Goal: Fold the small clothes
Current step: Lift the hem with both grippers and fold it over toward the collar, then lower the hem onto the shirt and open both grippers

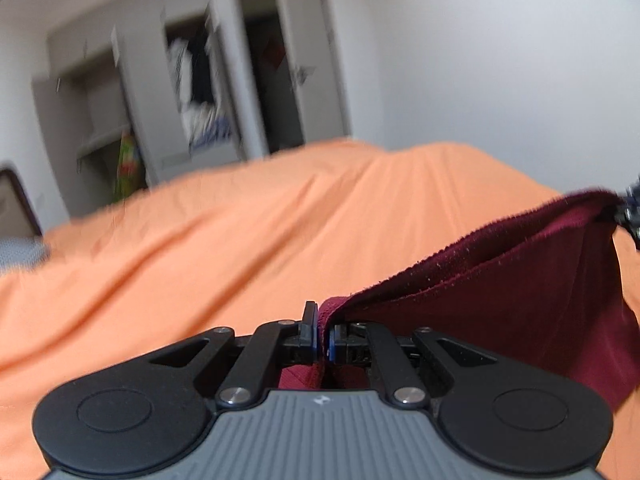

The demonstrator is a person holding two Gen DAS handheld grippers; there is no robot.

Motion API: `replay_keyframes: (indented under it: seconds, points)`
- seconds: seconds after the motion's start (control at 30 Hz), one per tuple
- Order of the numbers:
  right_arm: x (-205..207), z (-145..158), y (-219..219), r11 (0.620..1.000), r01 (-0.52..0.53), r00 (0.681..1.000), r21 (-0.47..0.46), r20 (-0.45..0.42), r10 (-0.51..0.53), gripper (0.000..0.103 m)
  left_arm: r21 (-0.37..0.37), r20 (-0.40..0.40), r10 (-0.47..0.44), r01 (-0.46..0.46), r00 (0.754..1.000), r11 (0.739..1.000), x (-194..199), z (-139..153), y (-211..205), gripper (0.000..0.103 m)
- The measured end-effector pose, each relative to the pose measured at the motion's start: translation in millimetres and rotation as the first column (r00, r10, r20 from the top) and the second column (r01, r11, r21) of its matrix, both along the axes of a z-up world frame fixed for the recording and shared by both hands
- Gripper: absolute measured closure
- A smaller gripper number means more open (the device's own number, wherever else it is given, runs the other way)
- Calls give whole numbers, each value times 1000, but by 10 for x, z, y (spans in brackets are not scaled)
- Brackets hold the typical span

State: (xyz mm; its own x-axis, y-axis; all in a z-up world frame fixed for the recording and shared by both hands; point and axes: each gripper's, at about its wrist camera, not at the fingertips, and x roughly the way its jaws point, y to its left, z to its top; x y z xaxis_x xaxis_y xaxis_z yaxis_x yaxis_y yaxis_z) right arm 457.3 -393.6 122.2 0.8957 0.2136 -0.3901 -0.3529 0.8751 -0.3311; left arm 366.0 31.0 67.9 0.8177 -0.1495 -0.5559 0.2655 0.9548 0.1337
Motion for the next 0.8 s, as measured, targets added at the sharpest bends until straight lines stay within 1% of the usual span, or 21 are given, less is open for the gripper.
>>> replay_keyframes:
  seconds: [0.13, 0.27, 0.33, 0.4, 0.43, 0.47, 0.5, 0.53, 0.57, 0.6, 0.63, 0.67, 0.73, 0.77, 0.8]
  points:
    - [370, -248, 44, 999, 19, 995, 25, -102, -17, 94, -85, -122, 39, -49, 992, 995, 414, -241, 148, 99]
    - [605, -415, 22, 993, 63, 980, 103, -197, -42, 93, -166, -207, 60, -96, 976, 982, 695, -409, 365, 98]
    - [690, -480, 27, 989, 81, 972, 127, -232, -50, 88, -190, -232, 75, -121, 970, 974, 790, -458, 471, 95]
    - [713, -546, 9, 987, 92, 968, 131, -242, -58, 84, -206, -247, 94, -147, 965, 967, 843, -480, 550, 87]
    - [722, -563, 29, 988, 91, 967, 129, -248, -57, 79, -209, -250, 101, -156, 963, 965, 858, -496, 588, 77]
    - [729, -570, 58, 988, 91, 967, 124, -250, -58, 76, -208, -249, 110, -164, 962, 964, 859, -512, 578, 61]
    - [732, -572, 85, 989, 91, 967, 121, -248, -58, 67, -207, -244, 120, -173, 962, 963, 827, -501, 548, 51]
    - [723, -581, 92, 989, 91, 967, 118, -246, -60, 54, -206, -235, 133, -183, 963, 961, 821, -487, 549, 34]
    - [730, -588, 97, 989, 95, 968, 115, -244, -65, 46, -205, -224, 146, -193, 963, 959, 796, -451, 552, 24]
    - [717, -605, 88, 989, 101, 968, 111, -239, -72, 29, -206, -217, 155, -200, 964, 958, 771, -421, 534, 21]
    - [711, -624, 88, 988, 109, 970, 108, -231, -81, 20, -211, -213, 160, -206, 964, 956, 764, -418, 571, 14]
    - [691, -628, 93, 988, 114, 971, 107, -223, -88, 18, -217, -210, 167, -212, 963, 953, 752, -418, 563, 7]
    - [603, -659, 63, 986, 122, 971, 112, -219, -95, 12, -227, -197, 186, -229, 963, 947, 698, -403, 596, 2]
    - [557, -681, 53, 986, 127, 971, 111, -216, -101, 10, -226, -190, 193, -234, 963, 946, 616, -395, 595, 1]
    - [532, -685, 48, 986, 132, 972, 105, -210, -108, 4, -223, -187, 198, -238, 962, 945, 591, -406, 615, 1]
